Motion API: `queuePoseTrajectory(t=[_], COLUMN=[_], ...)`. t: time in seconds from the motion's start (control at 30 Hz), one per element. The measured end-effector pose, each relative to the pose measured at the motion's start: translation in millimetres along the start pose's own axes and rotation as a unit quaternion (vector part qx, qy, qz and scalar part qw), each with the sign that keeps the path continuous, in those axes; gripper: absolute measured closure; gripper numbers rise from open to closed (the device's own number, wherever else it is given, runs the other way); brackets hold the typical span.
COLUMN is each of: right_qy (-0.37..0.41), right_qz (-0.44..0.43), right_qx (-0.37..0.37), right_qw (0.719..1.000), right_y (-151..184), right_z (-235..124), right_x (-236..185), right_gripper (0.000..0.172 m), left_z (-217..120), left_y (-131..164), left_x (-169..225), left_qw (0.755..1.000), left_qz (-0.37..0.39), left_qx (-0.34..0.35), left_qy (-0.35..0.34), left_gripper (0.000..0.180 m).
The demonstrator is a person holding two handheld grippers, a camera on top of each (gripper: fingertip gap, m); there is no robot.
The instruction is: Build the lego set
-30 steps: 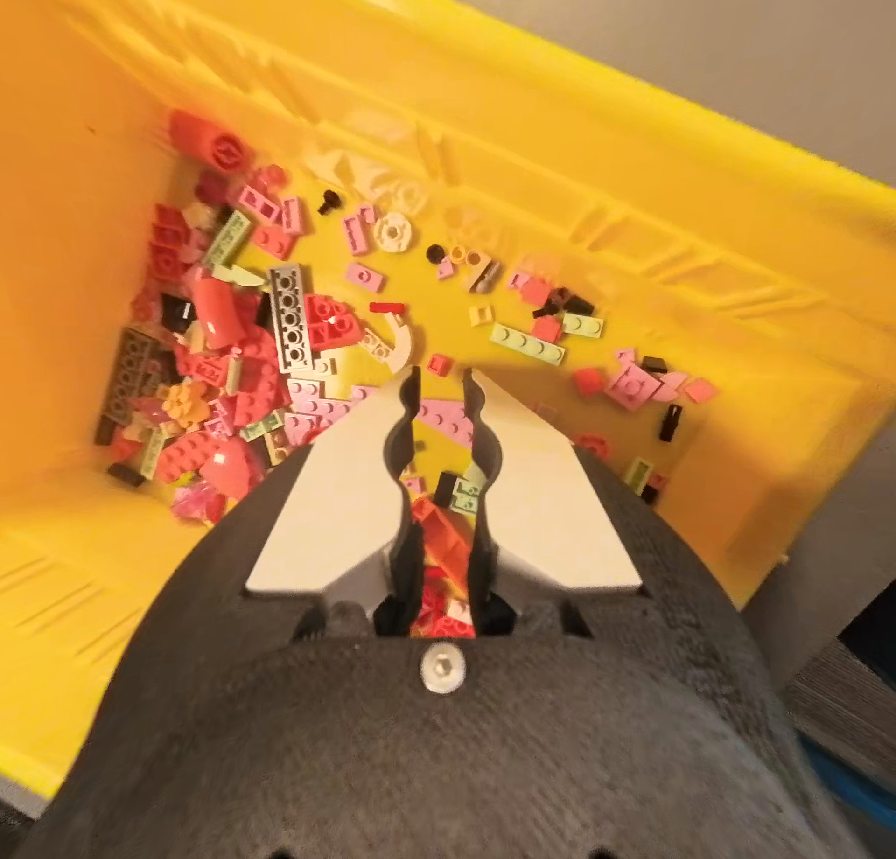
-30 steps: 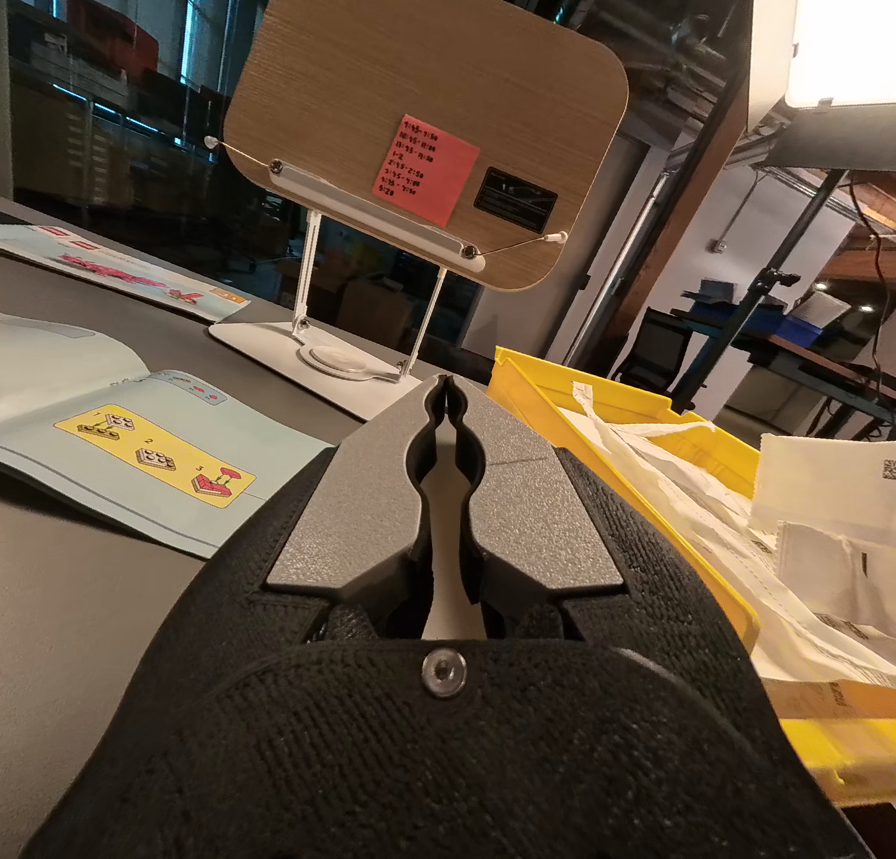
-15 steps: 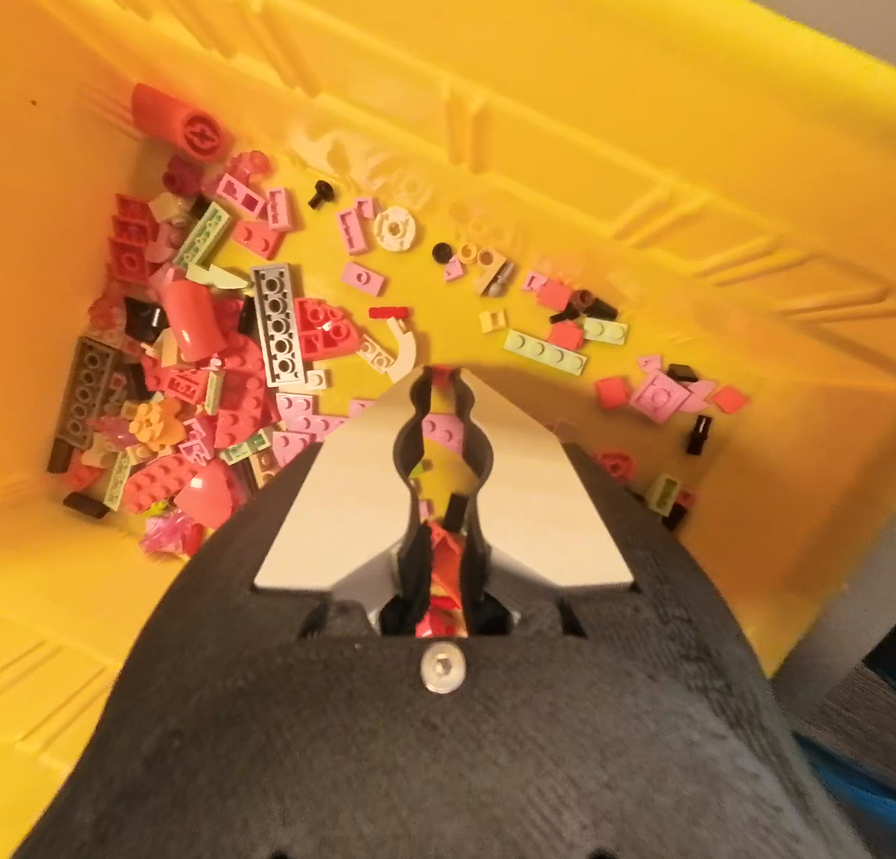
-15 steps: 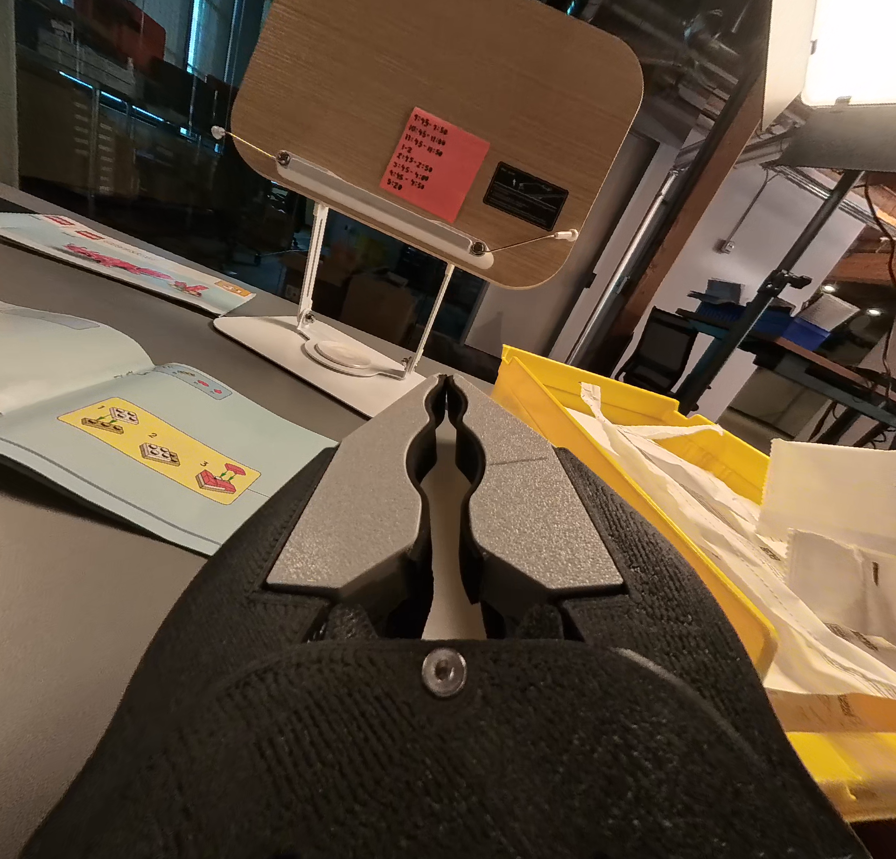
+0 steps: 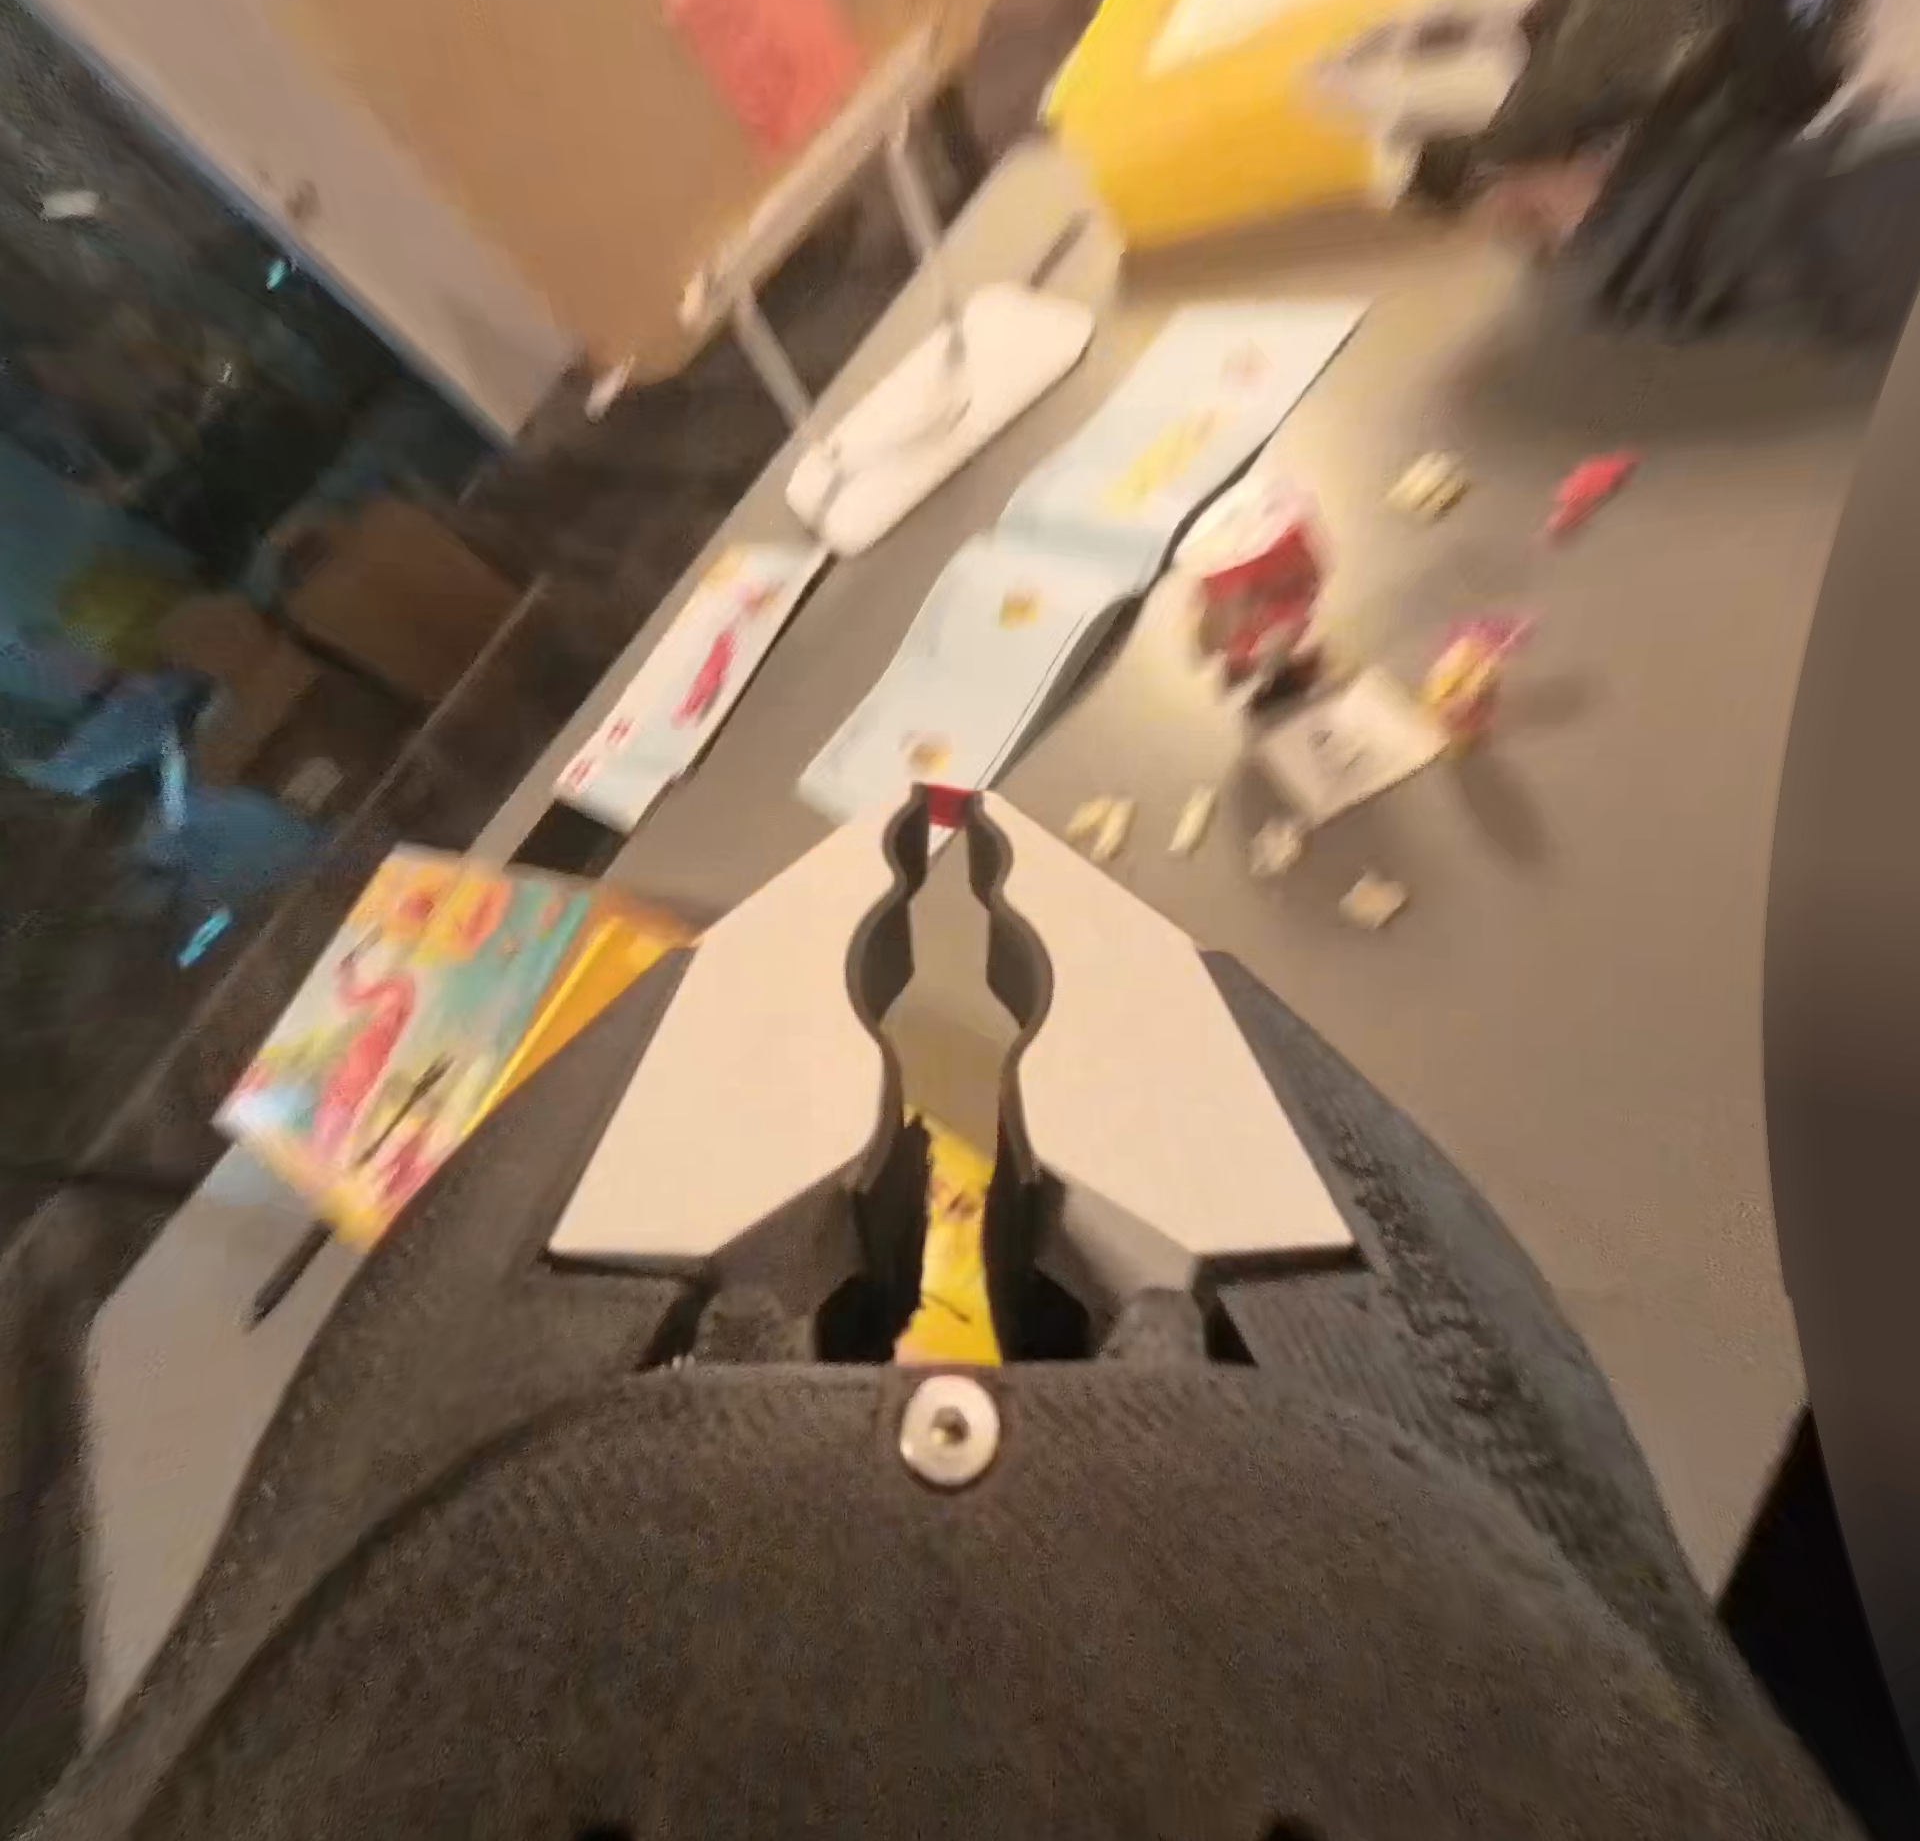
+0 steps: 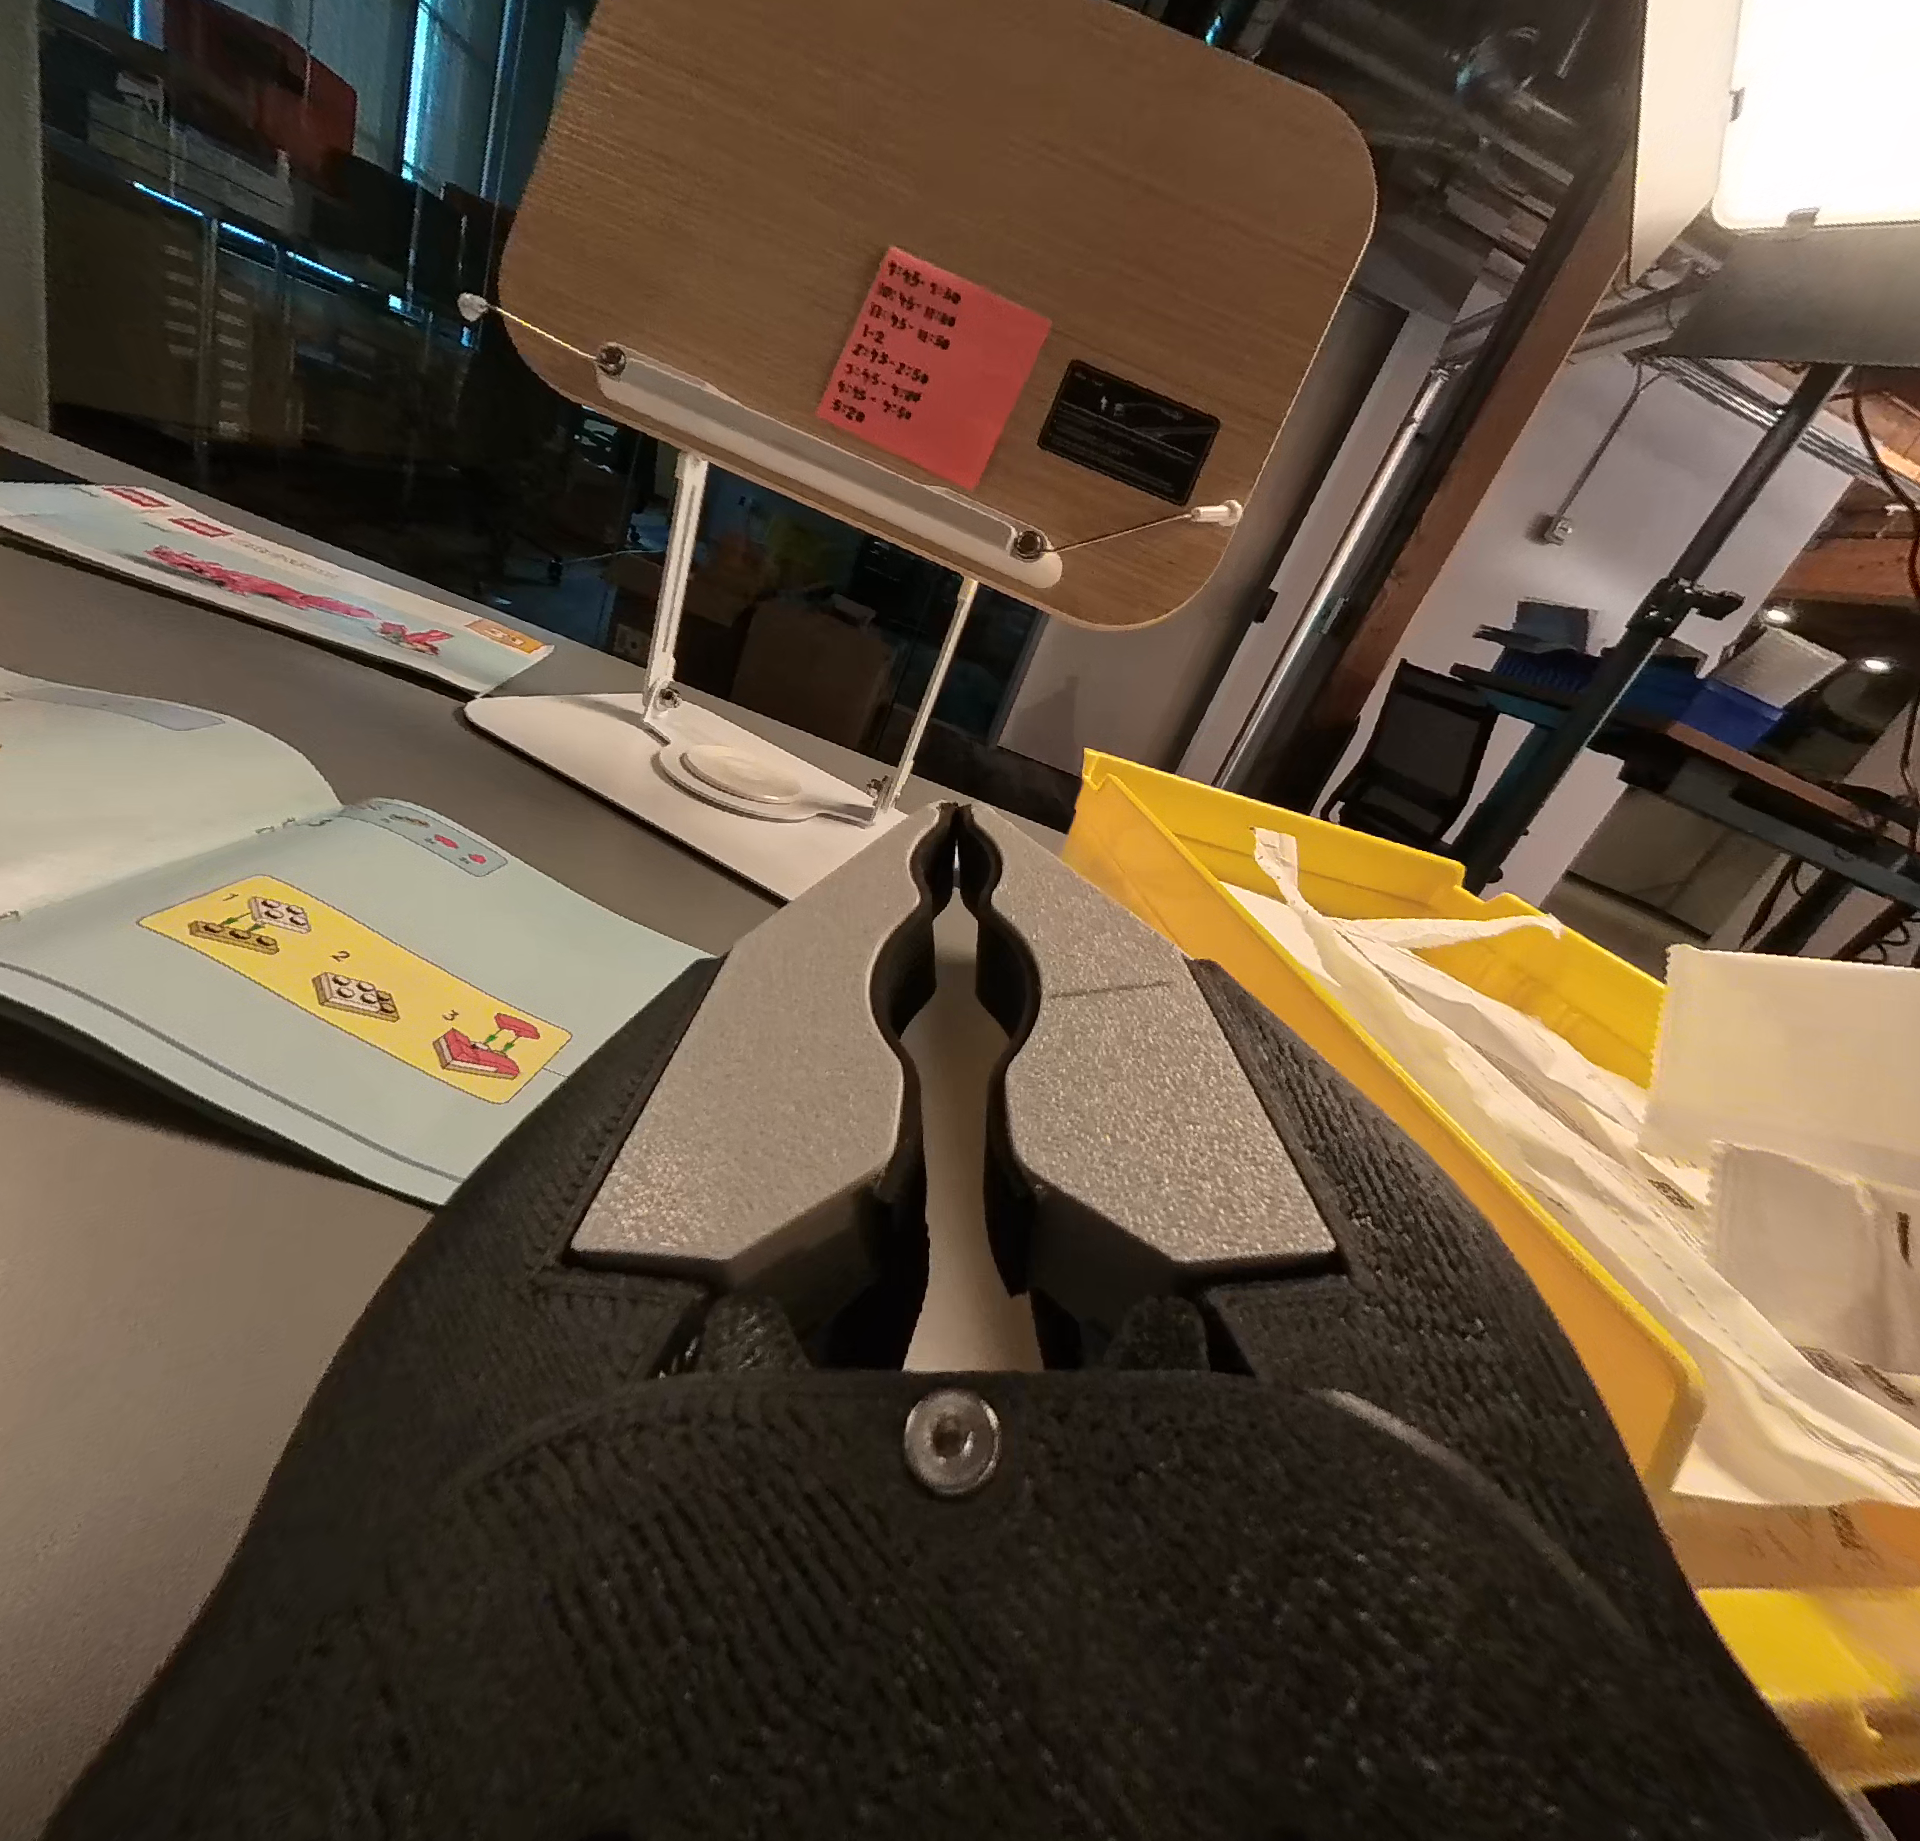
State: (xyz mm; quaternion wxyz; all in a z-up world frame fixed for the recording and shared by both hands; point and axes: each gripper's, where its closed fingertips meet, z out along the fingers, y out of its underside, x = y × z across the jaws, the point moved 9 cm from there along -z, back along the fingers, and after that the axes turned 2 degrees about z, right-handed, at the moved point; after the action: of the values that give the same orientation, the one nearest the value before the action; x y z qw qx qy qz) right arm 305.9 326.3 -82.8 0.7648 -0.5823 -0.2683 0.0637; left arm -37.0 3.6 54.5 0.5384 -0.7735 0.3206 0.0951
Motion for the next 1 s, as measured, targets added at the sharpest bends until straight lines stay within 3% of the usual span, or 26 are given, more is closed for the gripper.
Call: queuePoseTrajectory(t=[0.1, 0.2, 0.33, 0.5, 0.63, 0.77, 0.87, 1.0], right_qy=[-0.004, -0.009, -0.013, -0.032, -0.043, -0.045, -0.045, -0.048], right_qz=[-0.002, 0.003, 0.009, 0.01, 0.032, 0.034, 0.025, 0.008], right_qx=[0.005, 0.008, 0.018, 0.026, 0.028, 0.029, 0.031, 0.032], right_qw=[1.0, 1.0, 1.0, 0.999, 0.998, 0.998, 0.998, 0.998], right_y=[-1, -1, -2, -2, -3, -3, -4, -4], right_z=[-1, -2, -6, -6, -3, -2, -3, -3], right_x=[-1, -1, 0, -2, -2, -3, -4, -7], right_gripper=[0.172, 0.172, 0.172, 0.172, 0.172, 0.172, 0.172, 0.172], left_z=[40, 105, 170, 210, 222, 222, 206, 155], left_y=[-39, -48, -44, -44, -39, -40, -51, -59], left_x=[61, 125, 188, 220, 220, 216, 206, 167], left_qw=[0.991, 0.979, 0.971, 0.966, 0.967, 0.958, 0.966, 0.983], left_qz=[-0.048, -0.064, -0.04, -0.023, -0.036, -0.085, -0.091, -0.109], left_qx=[0.063, 0.038, -0.061, -0.12, -0.153, -0.153, -0.095, 0.012], left_qy=[0.111, 0.187, 0.229, 0.227, 0.202, 0.228, 0.222, 0.148], left_gripper=[0.175, 0.175, 0.175, 0.174, 0.172, 0.15, 0.142, 0.137])
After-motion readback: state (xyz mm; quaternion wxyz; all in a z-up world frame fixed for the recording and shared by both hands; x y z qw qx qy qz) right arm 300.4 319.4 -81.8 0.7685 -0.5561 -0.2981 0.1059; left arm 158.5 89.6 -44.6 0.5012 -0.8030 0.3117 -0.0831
